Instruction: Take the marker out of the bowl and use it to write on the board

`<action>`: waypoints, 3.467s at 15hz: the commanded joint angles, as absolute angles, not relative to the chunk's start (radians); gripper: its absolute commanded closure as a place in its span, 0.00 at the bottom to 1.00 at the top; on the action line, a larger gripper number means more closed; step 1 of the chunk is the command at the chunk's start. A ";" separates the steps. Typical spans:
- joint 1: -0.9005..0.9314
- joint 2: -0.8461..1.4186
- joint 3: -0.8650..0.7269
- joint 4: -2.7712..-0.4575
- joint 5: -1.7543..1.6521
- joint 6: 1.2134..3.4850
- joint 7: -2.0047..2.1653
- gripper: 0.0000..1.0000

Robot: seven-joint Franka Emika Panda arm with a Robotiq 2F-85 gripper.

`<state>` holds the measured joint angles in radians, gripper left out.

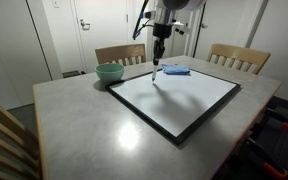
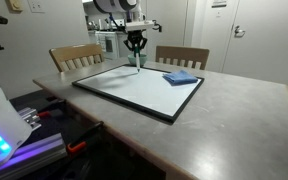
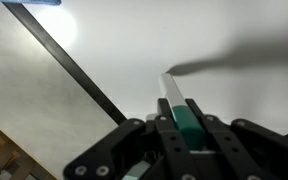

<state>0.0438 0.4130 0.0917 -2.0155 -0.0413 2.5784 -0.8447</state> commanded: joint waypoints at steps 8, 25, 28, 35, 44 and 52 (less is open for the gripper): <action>0.012 0.454 0.132 -2.006 -0.047 2.627 -0.824 0.95; -0.006 0.436 0.149 -2.013 -0.038 2.569 -0.787 0.95; -0.008 0.433 0.150 -2.015 -0.034 2.556 -0.785 0.95; -0.004 0.421 0.149 -2.018 -0.036 2.523 -0.777 0.95; -0.003 0.412 0.146 -2.015 -0.036 2.485 -0.762 0.95; -0.007 0.397 0.146 -2.015 -0.029 2.433 -0.754 0.95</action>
<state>0.0138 0.4155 0.1325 -2.0063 -0.0370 2.4807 -0.7575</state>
